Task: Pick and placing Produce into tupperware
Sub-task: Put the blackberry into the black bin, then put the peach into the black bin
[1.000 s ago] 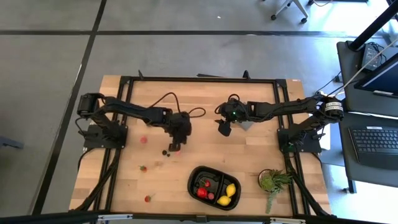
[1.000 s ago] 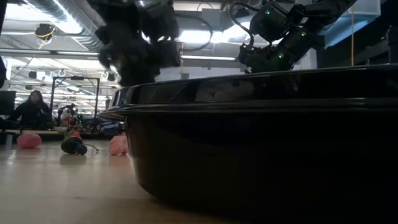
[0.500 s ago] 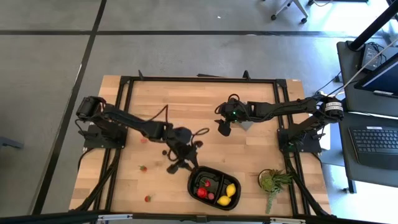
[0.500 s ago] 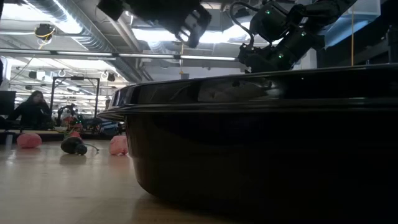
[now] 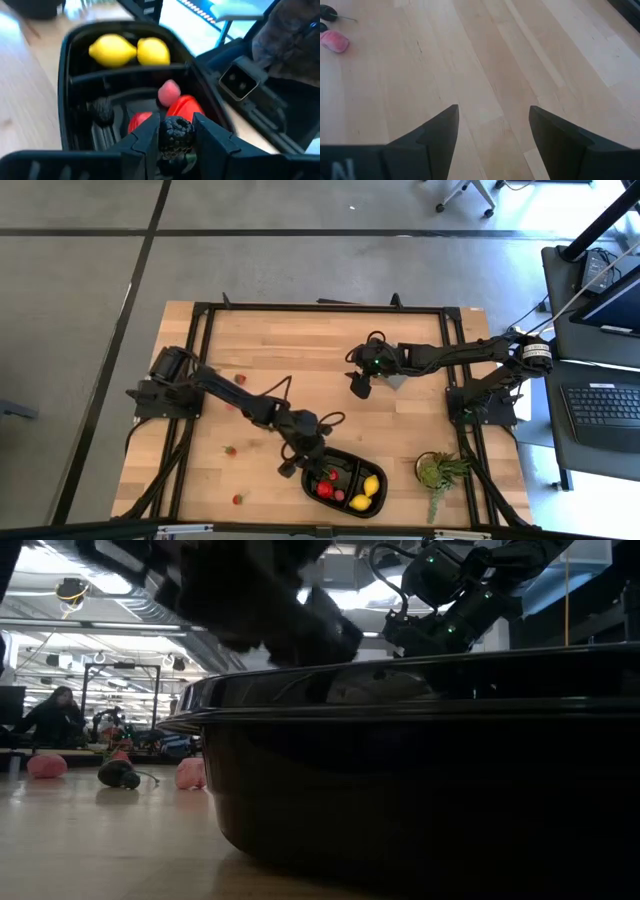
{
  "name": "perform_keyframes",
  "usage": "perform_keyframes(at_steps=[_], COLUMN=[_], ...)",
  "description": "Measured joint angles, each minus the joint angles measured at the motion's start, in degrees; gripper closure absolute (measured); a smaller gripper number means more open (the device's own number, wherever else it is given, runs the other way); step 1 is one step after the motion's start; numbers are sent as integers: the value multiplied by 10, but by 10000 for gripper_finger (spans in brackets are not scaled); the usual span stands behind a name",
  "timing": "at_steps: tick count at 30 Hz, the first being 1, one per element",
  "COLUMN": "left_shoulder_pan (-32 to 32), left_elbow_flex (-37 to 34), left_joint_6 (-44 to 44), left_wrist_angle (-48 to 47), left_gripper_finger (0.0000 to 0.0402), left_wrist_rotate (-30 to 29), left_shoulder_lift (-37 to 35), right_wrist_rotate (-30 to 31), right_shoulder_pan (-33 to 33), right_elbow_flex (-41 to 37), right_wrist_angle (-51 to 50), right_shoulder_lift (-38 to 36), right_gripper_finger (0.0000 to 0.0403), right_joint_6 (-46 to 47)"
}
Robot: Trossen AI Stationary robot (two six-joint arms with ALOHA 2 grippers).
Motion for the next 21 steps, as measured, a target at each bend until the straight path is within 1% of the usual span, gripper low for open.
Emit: perform_keyframes(at_steps=[5,12,15,17,21], left_shoulder_pan=[0,4,9,14,26], left_elbow_flex=[0,0,0,0,0], left_joint_6=[-10,-29,-29,-26,-24], left_wrist_angle=[-3,-9,-53,-101,-223], left_gripper_finger=[269,256,251,248,243], left_wrist_rotate=[0,0,-5,-17,-77], left_shoulder_lift=[8,7,-16,-44,-116], right_wrist_rotate=[0,0,0,0,0], right_shoulder_pan=[1,1,1,1,1], right_elbow_flex=[0,0,0,0,0], right_wrist_angle=[0,0,0,0,0], right_shoulder_lift=[0,0,0,0,0], right_gripper_finger=[159,159,159,160,160], right_joint_6=[0,0,-1,-1,-4])
